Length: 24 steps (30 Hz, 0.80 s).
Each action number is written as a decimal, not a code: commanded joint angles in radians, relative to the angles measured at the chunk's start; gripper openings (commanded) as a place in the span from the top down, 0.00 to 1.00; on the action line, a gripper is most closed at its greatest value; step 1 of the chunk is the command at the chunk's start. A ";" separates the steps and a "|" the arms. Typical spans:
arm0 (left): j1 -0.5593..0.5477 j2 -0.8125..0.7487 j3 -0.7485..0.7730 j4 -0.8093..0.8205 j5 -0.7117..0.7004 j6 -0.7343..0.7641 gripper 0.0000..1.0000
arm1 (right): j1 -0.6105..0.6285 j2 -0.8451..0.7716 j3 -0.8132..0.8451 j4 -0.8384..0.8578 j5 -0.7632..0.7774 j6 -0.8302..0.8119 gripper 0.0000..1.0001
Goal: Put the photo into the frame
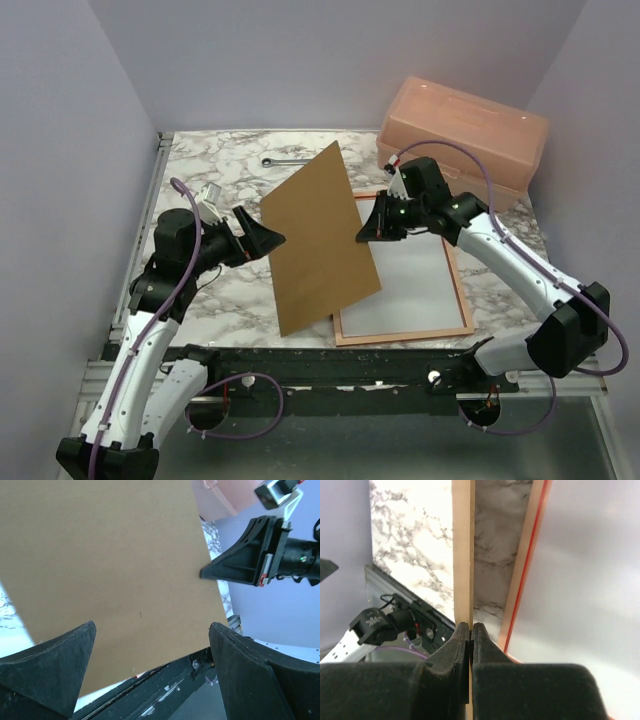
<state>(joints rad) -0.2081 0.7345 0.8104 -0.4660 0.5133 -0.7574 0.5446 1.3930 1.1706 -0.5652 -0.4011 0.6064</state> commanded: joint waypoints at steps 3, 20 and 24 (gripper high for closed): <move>-0.043 0.015 0.069 -0.108 -0.074 -0.018 0.01 | -0.002 0.021 0.253 -0.390 0.272 -0.091 1.00; -0.181 0.129 0.123 -0.164 -0.205 -0.029 0.01 | 0.123 0.186 0.702 -0.692 0.467 -0.095 1.00; -0.189 0.136 0.125 -0.166 -0.208 -0.030 0.01 | 0.198 0.241 0.740 -0.698 0.492 -0.081 0.98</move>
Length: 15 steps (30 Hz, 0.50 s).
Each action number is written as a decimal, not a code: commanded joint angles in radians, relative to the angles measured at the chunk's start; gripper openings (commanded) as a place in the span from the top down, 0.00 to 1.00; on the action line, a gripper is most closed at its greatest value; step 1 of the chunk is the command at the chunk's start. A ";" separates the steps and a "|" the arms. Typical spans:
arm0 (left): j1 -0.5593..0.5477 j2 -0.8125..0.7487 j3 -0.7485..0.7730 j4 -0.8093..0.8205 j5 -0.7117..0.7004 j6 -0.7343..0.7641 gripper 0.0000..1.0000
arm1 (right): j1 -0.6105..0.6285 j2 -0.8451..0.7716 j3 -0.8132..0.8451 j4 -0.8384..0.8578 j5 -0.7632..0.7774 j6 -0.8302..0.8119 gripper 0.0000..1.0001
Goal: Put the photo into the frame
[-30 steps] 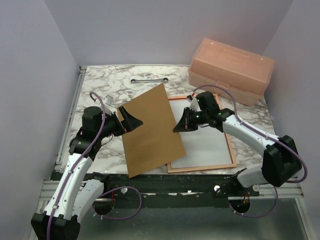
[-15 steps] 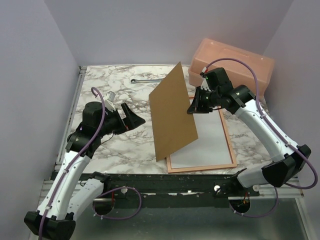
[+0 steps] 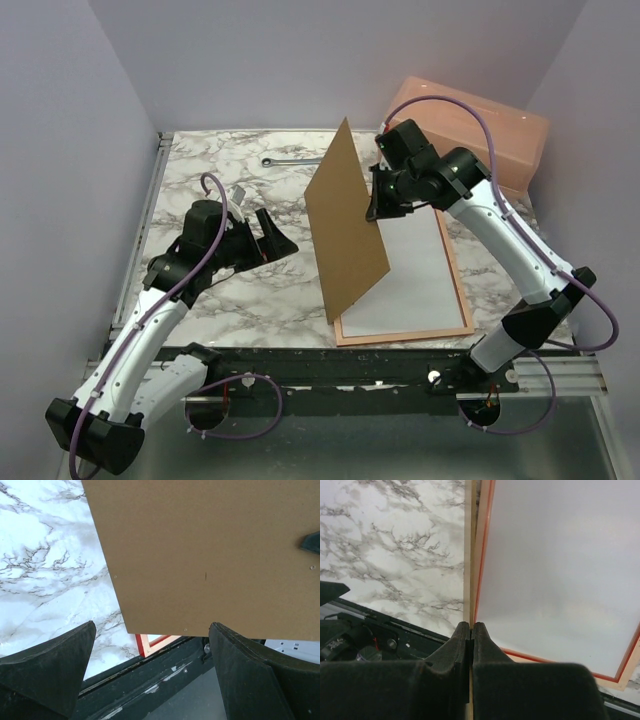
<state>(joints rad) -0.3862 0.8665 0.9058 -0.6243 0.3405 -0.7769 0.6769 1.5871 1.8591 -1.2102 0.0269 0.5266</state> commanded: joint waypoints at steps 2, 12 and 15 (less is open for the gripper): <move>-0.013 0.004 0.032 -0.012 -0.039 -0.008 0.01 | 0.098 0.072 0.074 -0.056 0.076 0.005 0.97; -0.014 -0.012 0.033 -0.010 -0.032 -0.009 0.01 | 0.130 0.082 0.117 0.047 -0.074 0.002 0.68; -0.014 -0.012 0.021 0.010 -0.013 -0.019 0.01 | 0.136 0.072 0.079 0.125 -0.174 0.014 0.56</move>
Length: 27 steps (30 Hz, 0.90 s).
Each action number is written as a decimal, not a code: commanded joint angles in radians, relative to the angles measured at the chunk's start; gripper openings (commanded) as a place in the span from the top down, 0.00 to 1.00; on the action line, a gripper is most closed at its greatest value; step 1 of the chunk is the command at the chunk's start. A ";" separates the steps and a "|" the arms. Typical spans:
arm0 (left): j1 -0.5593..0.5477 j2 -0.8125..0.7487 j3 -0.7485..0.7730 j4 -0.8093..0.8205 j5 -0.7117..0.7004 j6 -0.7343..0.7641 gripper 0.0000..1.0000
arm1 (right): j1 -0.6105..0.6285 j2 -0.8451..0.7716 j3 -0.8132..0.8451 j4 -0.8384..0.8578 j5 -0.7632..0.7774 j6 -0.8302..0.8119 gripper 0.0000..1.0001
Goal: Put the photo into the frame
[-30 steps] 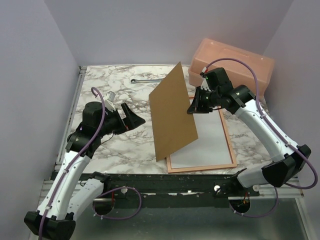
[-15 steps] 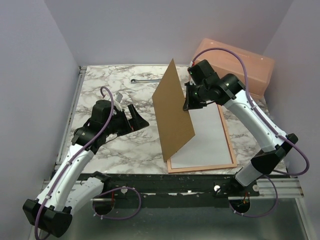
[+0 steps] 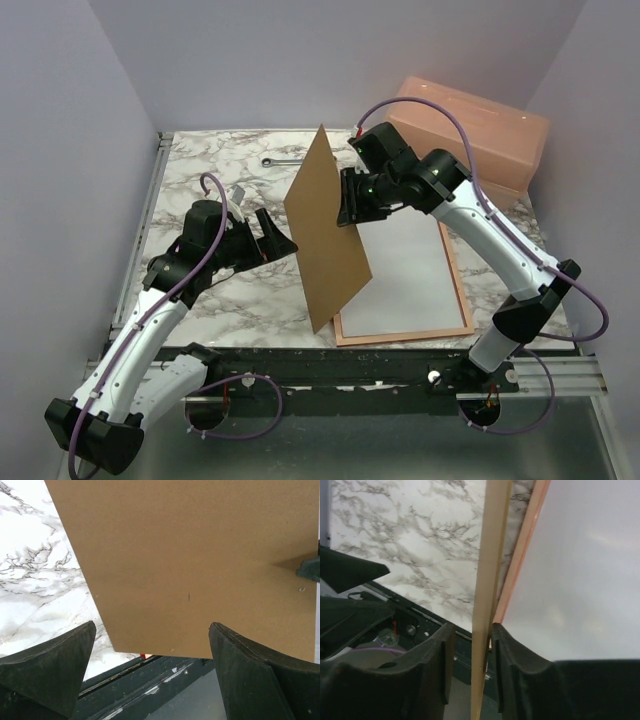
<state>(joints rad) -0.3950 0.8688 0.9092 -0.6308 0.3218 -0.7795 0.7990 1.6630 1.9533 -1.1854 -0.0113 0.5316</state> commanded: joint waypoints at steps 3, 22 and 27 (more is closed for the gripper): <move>-0.005 -0.018 0.003 0.037 0.022 -0.024 0.01 | 0.020 -0.014 -0.027 0.153 -0.185 0.022 0.47; 0.026 -0.139 0.012 0.080 0.117 -0.016 0.01 | 0.022 -0.055 -0.298 0.755 -0.473 0.213 0.29; 0.033 -0.142 0.122 -0.080 0.084 0.088 0.01 | 0.022 0.000 -0.263 0.798 -0.490 0.237 0.29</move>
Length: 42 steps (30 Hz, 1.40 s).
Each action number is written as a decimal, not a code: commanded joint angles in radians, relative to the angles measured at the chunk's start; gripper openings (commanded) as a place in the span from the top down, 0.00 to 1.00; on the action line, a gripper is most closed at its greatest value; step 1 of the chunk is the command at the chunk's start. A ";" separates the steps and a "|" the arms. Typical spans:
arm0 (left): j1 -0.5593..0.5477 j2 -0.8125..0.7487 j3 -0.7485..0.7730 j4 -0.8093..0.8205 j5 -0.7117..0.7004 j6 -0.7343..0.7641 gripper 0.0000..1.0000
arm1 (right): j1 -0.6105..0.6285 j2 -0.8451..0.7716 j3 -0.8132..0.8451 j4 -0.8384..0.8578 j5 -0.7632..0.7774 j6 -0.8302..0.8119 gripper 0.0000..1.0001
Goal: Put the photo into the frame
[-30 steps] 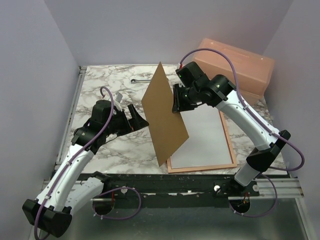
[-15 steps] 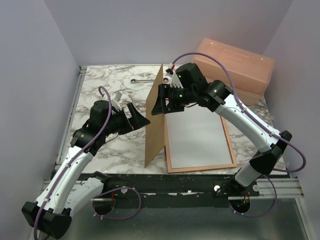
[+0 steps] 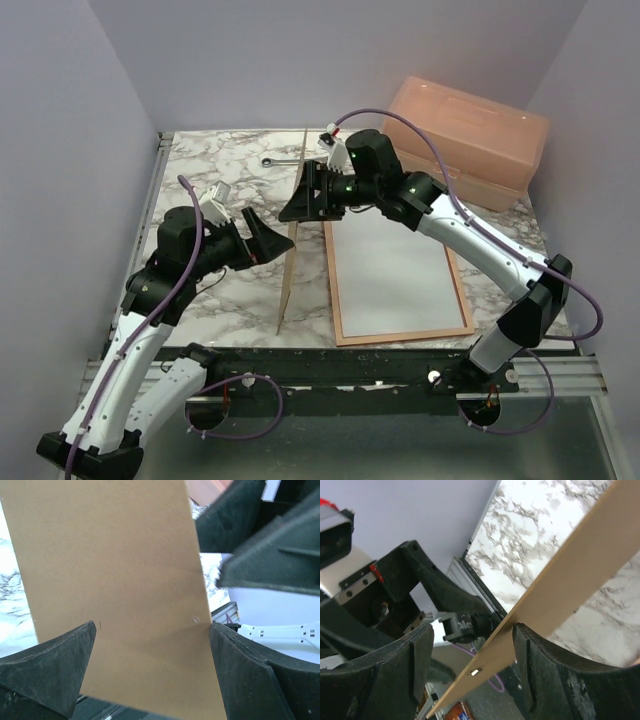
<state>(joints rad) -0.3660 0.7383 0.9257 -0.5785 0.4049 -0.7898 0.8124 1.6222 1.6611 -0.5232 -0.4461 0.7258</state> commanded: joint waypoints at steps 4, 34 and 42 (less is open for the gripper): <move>0.004 -0.007 0.182 -0.229 -0.015 0.144 0.01 | 0.008 0.088 0.053 0.146 -0.074 0.053 0.29; 0.322 -0.017 0.067 -0.251 0.139 0.127 0.01 | -0.097 0.046 -0.163 0.332 -0.212 0.144 0.29; 0.345 -0.002 0.081 -0.305 0.086 0.216 0.03 | -0.119 -0.027 -0.280 0.171 -0.096 0.018 0.29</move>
<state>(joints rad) -0.0334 0.7391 0.9855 -0.8711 0.4908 -0.6361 0.6838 1.6382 1.4490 -0.2451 -0.6117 0.8280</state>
